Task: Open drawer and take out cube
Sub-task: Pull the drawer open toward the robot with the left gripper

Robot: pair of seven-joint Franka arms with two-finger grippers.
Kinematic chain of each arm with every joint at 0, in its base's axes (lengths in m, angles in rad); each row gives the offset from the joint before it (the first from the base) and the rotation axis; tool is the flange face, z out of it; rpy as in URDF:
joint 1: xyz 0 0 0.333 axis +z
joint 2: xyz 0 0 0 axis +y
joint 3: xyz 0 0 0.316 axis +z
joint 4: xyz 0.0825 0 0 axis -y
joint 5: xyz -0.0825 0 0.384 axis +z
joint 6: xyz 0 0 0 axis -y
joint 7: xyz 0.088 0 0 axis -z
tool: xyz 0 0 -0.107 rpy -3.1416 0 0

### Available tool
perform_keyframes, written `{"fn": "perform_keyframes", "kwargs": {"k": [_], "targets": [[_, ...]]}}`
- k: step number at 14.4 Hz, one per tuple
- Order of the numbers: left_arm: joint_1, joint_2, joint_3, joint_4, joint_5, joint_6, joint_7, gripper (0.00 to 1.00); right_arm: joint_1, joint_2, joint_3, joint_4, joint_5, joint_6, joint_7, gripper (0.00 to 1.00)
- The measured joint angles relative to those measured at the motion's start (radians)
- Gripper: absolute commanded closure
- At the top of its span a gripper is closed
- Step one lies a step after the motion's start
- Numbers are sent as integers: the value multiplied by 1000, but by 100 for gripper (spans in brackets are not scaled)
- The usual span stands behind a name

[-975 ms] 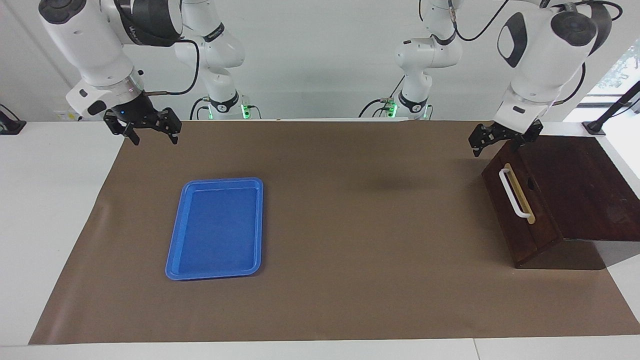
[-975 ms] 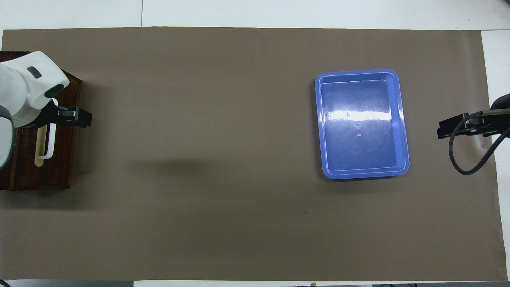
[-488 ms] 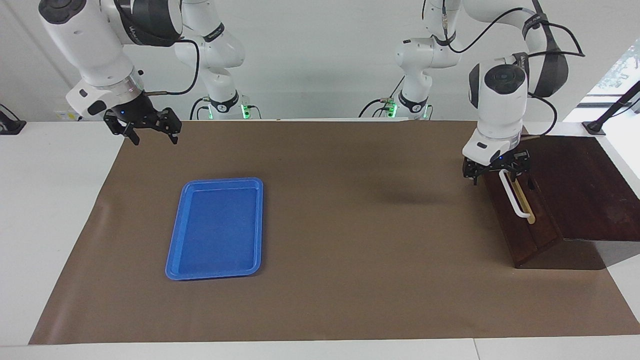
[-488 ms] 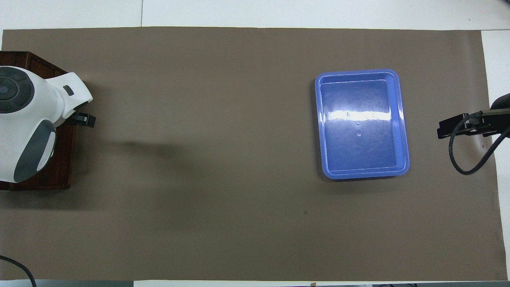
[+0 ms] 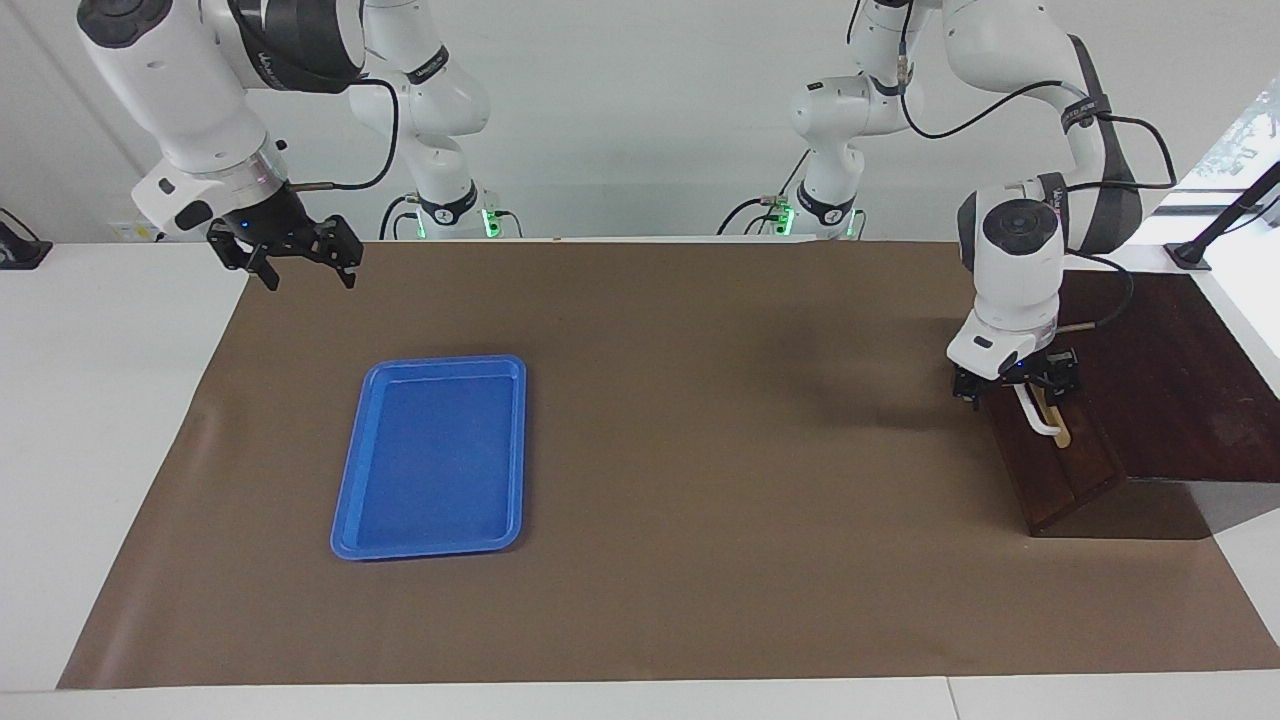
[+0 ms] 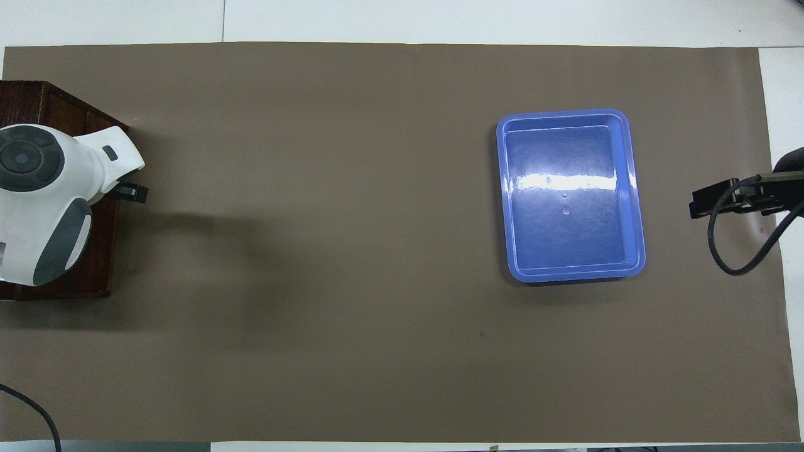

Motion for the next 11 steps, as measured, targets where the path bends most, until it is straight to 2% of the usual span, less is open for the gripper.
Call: {"fn": "perform_keyframes", "kwargs": {"k": [5, 11], "targets": [[-14, 24, -5, -19, 44, 26, -89, 0, 0, 0, 0, 0, 0, 0, 0, 0], [-235, 37, -13, 0, 4, -23, -278, 0, 0, 0, 0, 0, 0, 0, 0, 0]]}}
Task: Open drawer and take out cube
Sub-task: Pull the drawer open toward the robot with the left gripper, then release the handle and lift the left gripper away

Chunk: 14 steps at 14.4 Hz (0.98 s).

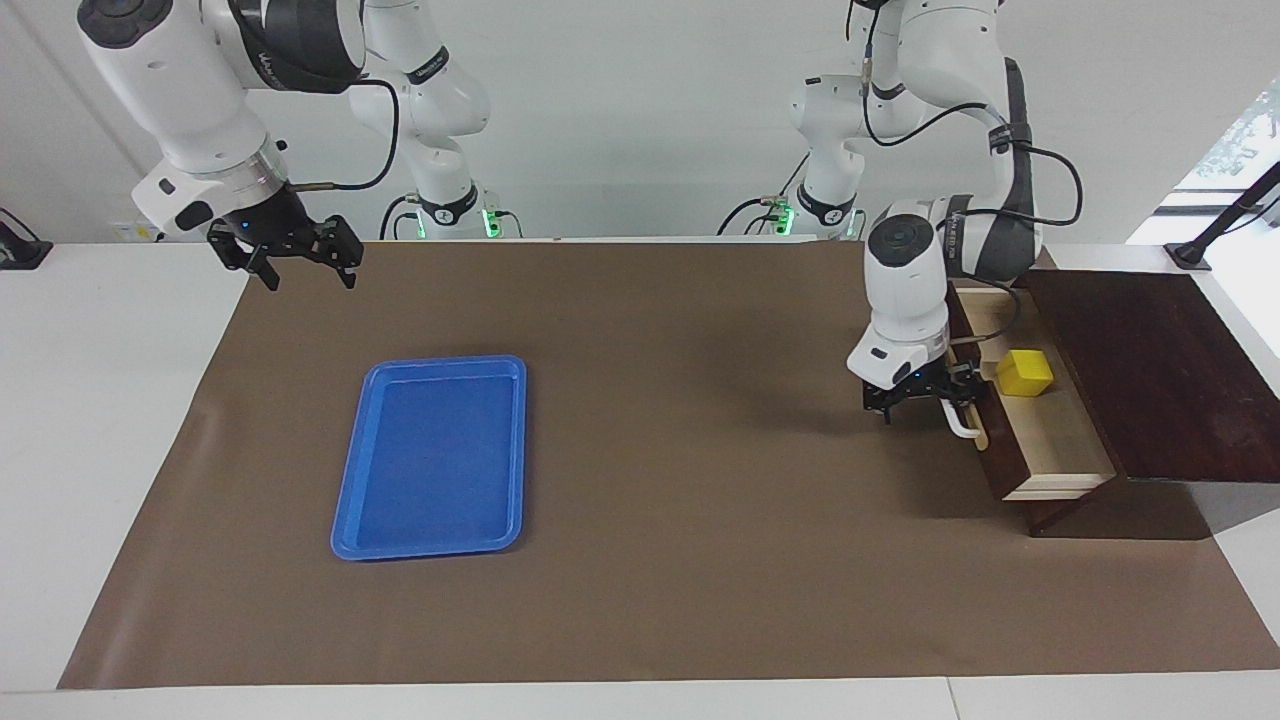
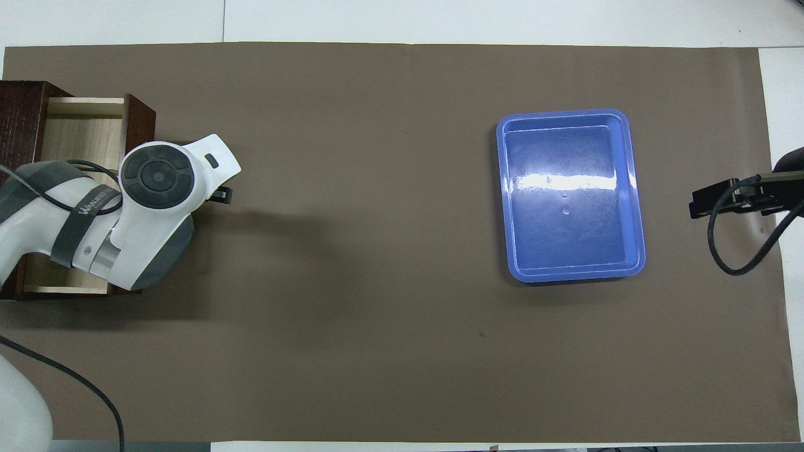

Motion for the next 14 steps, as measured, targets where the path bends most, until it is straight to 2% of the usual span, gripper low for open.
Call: {"fn": "perform_keyframes", "kwargs": {"k": [7, 9, 14], "targets": [[-28, 2, 2, 14, -28, -37, -5, 0, 0, 0, -2, 0, 0, 0, 0, 0], [-31, 3, -1, 84, -52, -127, -5, 0, -1, 0, -2, 0, 0, 0, 1, 0], [-34, -3, 11, 337, -215, -412, -14, 0, -2, 0, -5, 0, 0, 0, 7, 0]]}}
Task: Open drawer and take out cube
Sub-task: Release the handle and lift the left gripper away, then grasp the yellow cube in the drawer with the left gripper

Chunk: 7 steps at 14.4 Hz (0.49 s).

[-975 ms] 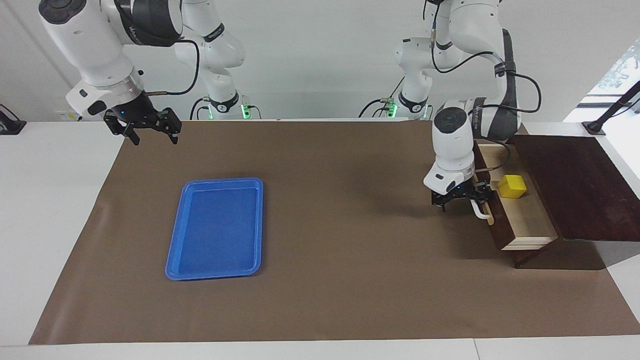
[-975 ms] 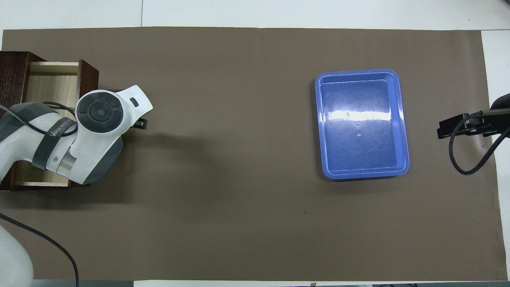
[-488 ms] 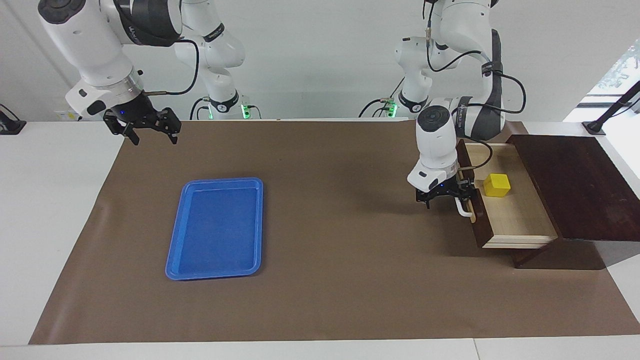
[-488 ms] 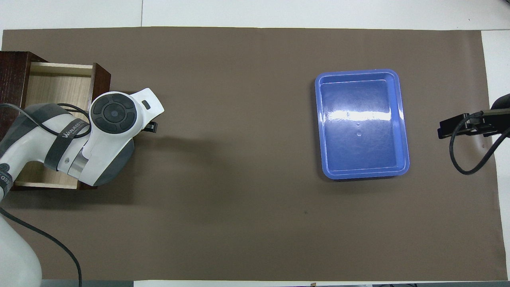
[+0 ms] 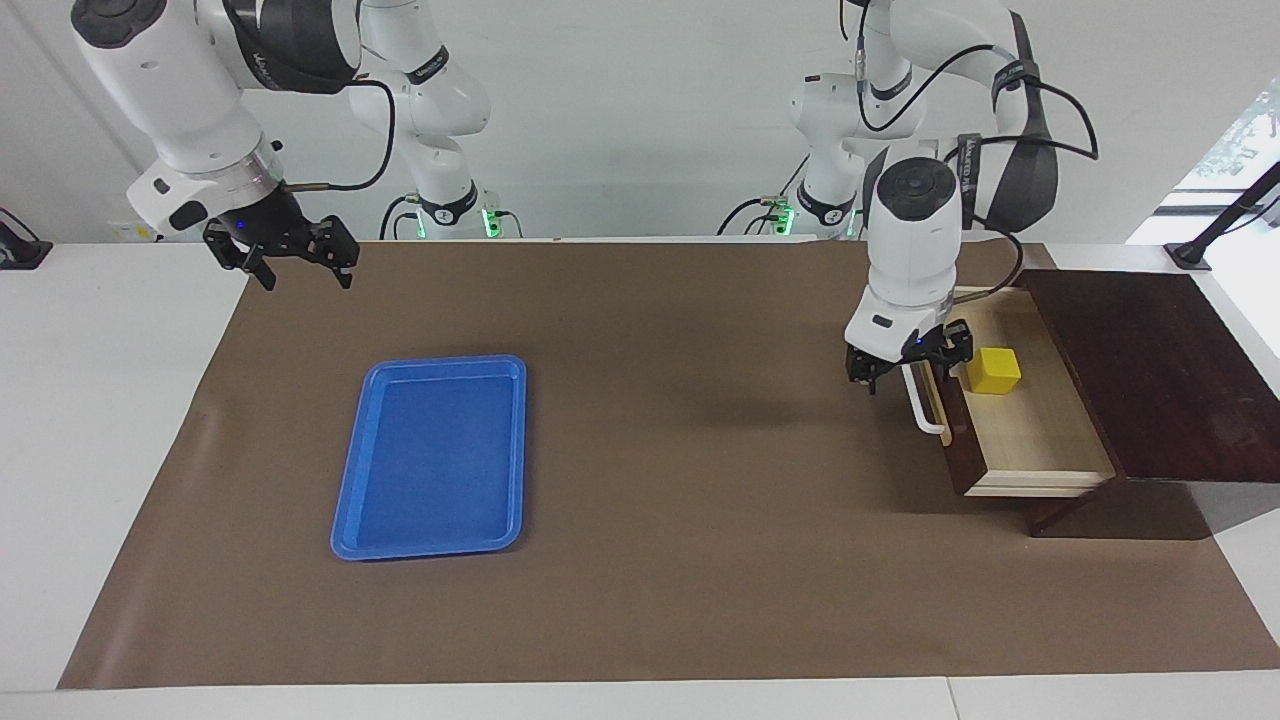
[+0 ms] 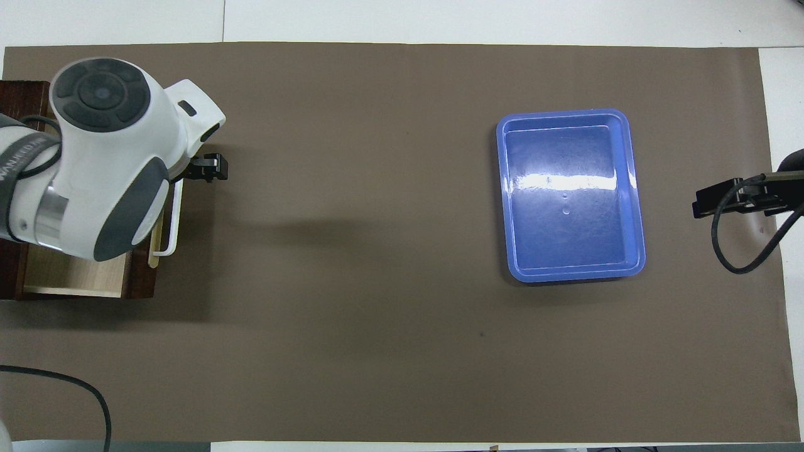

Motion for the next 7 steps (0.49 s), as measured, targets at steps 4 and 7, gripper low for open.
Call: {"fn": "perform_keyframes", "kwargs": {"k": [4, 7], "targets": [[132, -50, 37, 65, -89, -89, -139, 0, 1, 0, 6, 0, 0, 0, 20, 0], [244, -62, 42, 58, -124, -80, -366, 0, 1, 0, 6, 0, 0, 0, 21, 0]]}}
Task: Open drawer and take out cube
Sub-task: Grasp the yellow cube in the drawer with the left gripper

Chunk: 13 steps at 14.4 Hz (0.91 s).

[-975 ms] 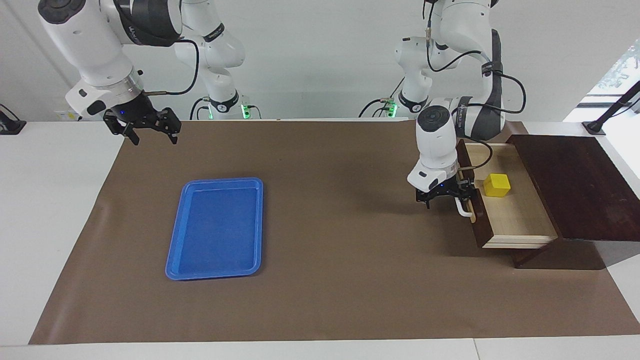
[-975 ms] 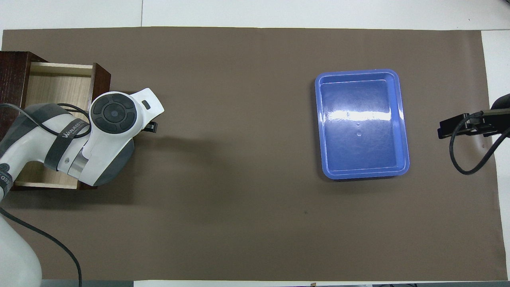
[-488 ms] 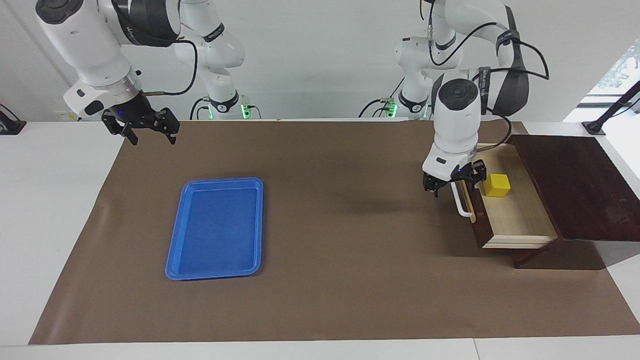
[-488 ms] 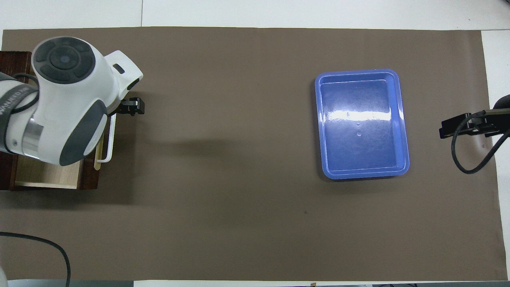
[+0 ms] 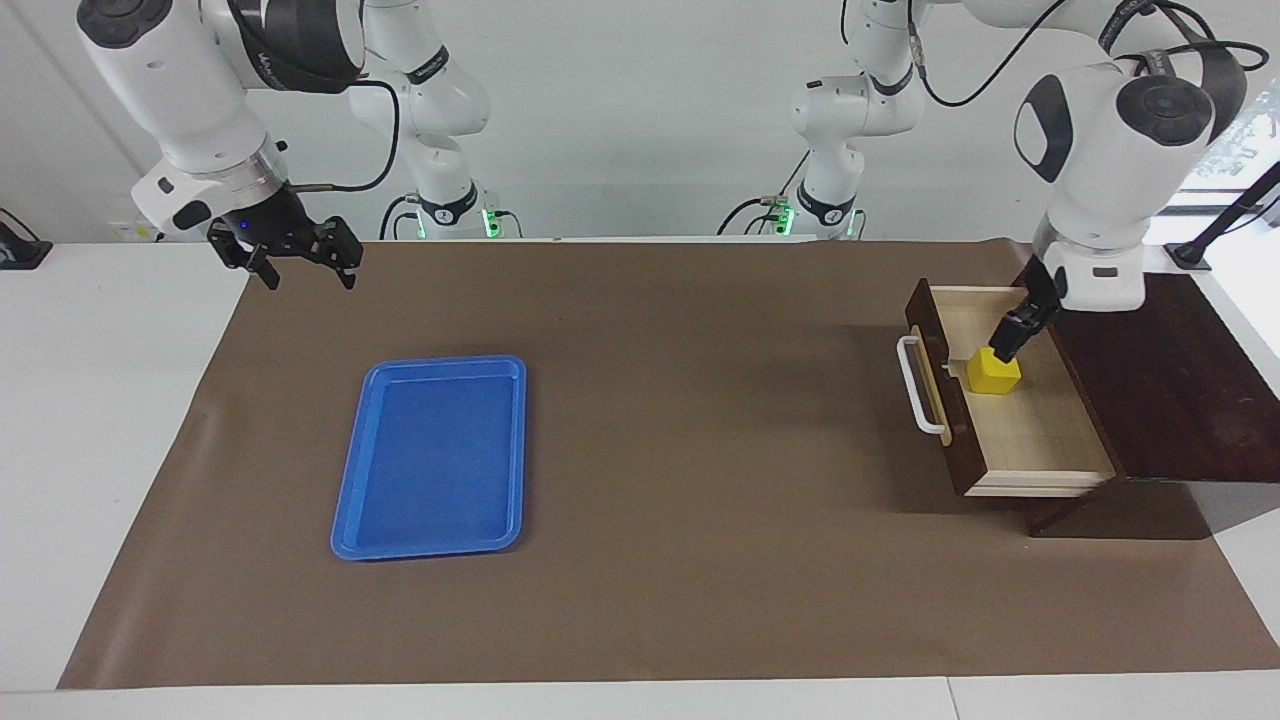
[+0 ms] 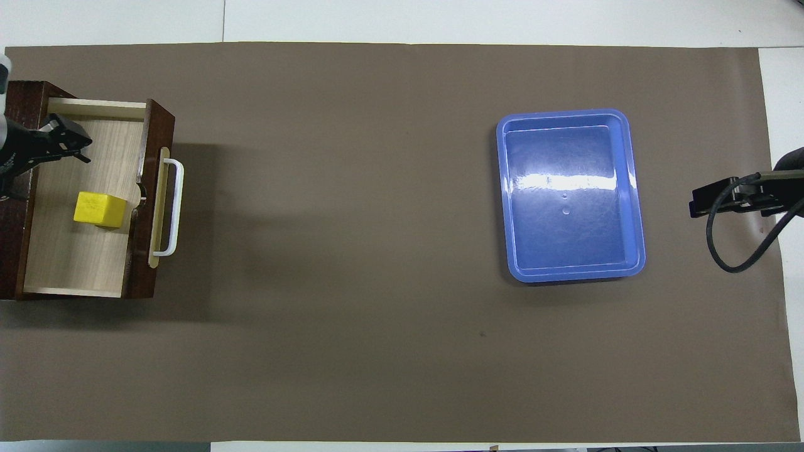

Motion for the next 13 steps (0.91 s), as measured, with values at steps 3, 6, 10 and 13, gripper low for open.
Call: {"fn": "perform_keyframes", "kwargs": {"k": [3, 6, 10, 13], "targets": [[39, -20, -1, -96, -13, 103, -294, 0, 0, 0, 0, 0, 0, 0, 33, 0], [53, -62, -1, -241, -14, 221, -522, 0, 1, 0, 1, -2, 0, 0, 45, 0], [90, -77, 0, -319, -17, 267, -658, 0, 17, 0, 6, -9, 0, 0, 102, 0], [95, -77, -1, -363, -29, 336, -729, 0, 18, -1, 8, -14, 0, 0, 192, 0]]}}
